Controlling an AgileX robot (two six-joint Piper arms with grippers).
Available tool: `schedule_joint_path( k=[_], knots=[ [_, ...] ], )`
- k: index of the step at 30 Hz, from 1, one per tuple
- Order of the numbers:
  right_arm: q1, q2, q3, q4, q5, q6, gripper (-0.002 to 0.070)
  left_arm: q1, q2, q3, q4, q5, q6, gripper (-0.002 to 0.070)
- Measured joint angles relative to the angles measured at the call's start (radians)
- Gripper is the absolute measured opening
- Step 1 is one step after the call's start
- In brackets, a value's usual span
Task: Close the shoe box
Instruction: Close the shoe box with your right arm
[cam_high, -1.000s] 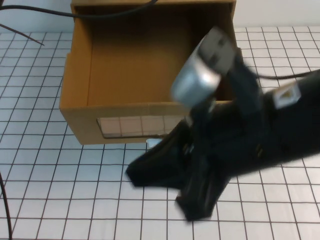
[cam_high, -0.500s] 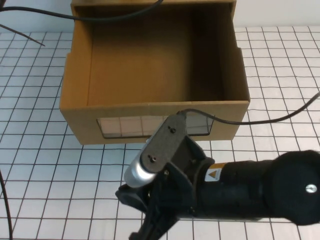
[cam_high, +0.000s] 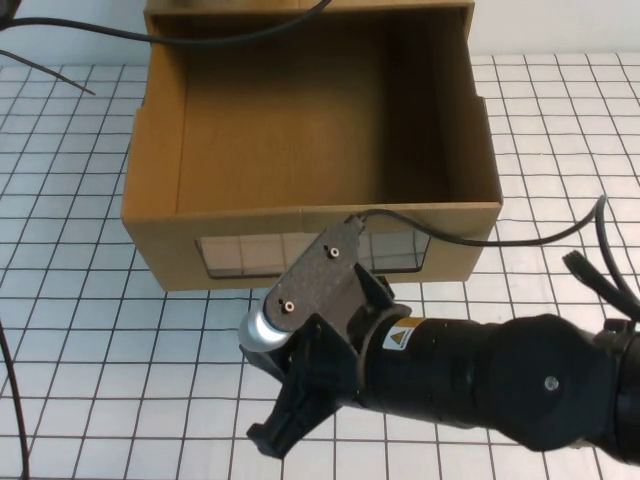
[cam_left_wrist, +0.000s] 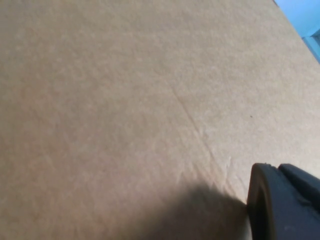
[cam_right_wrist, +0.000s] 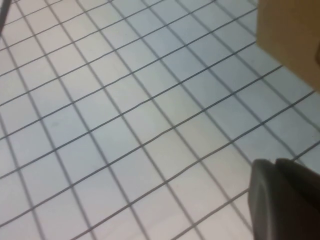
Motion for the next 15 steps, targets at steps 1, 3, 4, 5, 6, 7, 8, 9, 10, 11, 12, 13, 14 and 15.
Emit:
schedule_joint_path(
  k=[1,3,4,5,6,7,8,9,10,11,12,13,14,15],
  knots=[
    [0.000,0.003,0.000,0.000,-0.013,-0.013,-0.0013,0.000,0.000,0.000,-0.002,-0.002,0.000,-0.0005],
    [0.000,0.012,0.000,0.000,-0.036,-0.042,-0.0013,0.000,0.007,-0.004,-0.006,-0.006,0.000,-0.0006],
    [-0.002,0.020,-0.002,0.000,-0.042,-0.053,-0.0013,0.000,0.009,-0.005,-0.006,-0.008,0.000,-0.0006],
    [-0.009,0.028,-0.011,0.000,-0.042,-0.064,-0.0013,0.000,0.009,-0.006,-0.006,-0.008,0.000,-0.0005],
    [-0.018,0.038,-0.022,0.000,-0.042,-0.073,-0.0013,0.000,0.009,-0.006,-0.006,-0.010,0.000,-0.0006],
    [-0.027,0.047,-0.033,0.000,-0.042,-0.077,-0.0013,0.000,0.009,-0.006,-0.006,-0.010,0.000,-0.0006],
    [-0.039,0.058,-0.049,0.000,-0.040,-0.083,-0.0013,0.000,0.009,-0.006,-0.006,-0.010,0.000,-0.0005],
    [-0.053,0.070,-0.066,0.000,-0.038,-0.084,-0.0013,0.000,0.009,-0.006,-0.006,-0.010,0.000,-0.0005],
    [-0.063,0.080,-0.082,0.000,-0.034,-0.086,-0.0013,0.000,0.009,-0.006,-0.006,-0.012,0.000,-0.0005],
    [-0.077,0.093,-0.103,0.000,-0.027,-0.088,-0.0013,0.000,0.009,-0.006,-0.006,-0.012,0.000,-0.0006],
    [-0.090,0.106,-0.124,0.000,-0.015,-0.088,-0.0013,0.000,0.011,-0.006,-0.006,-0.012,0.000,-0.0006],
    [-0.101,0.120,-0.145,0.000,-0.002,-0.090,-0.0013,0.000,0.011,-0.006,-0.006,-0.012,0.000,-0.0005],
    [-0.114,0.135,-0.168,0.000,0.009,-0.090,-0.0013,0.000,0.011,-0.006,-0.006,-0.012,0.000,-0.0006],
    [-0.129,0.151,-0.190,0.000,0.020,-0.092,-0.0013,0.000,0.011,-0.006,-0.006,-0.014,0.000,-0.0005]
  ],
)
